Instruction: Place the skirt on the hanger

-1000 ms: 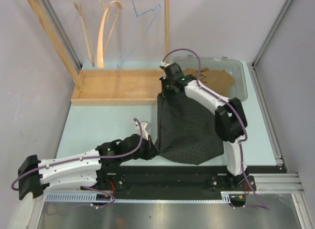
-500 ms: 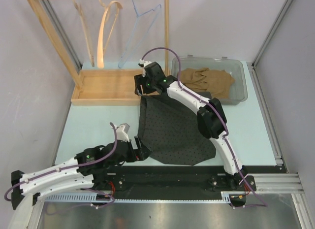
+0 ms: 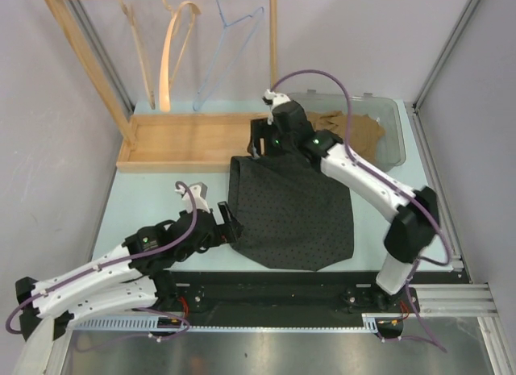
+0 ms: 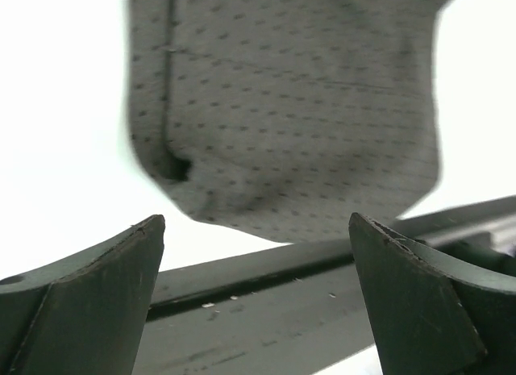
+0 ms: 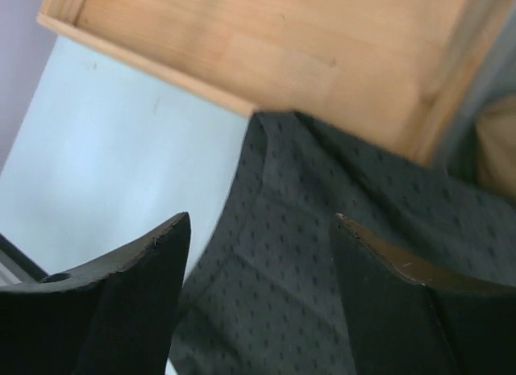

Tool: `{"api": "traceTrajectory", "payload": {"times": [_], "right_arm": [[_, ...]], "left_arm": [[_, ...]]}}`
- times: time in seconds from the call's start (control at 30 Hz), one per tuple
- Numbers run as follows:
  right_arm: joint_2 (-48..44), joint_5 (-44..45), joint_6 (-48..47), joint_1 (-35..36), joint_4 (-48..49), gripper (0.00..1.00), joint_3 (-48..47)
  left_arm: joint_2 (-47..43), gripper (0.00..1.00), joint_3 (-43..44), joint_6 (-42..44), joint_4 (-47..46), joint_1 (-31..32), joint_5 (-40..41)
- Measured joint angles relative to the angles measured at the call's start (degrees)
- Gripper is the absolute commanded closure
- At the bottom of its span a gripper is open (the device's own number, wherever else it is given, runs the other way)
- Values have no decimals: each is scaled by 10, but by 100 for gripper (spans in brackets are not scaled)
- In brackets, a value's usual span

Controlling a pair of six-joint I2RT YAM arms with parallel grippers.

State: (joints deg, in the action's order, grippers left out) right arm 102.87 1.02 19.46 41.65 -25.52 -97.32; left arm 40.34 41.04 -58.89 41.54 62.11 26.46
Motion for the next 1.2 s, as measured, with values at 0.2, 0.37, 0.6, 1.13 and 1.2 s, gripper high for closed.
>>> {"api": "traceTrajectory", "payload": {"times": [0.2,0.37,0.6,1.13,1.2], "right_arm": [[-141,40,24,47,-33,38,180],[-151,54,36,56,-69,41,254],[-158,40,45,37,-70,44,259],[-158,-16,45,7,-63,47,259],[-158,-20,43,4,-63,47,259]], "left_arm": [[20,12,-74,7,-22,-64,-59],[47,20,-127,24,-66,-99,-109],[134,37,-107,54,-142,-136,-149],[122,100,-113,43,-147,-165,-194],[73,100,-116,30,-120,-165,-194]]}}
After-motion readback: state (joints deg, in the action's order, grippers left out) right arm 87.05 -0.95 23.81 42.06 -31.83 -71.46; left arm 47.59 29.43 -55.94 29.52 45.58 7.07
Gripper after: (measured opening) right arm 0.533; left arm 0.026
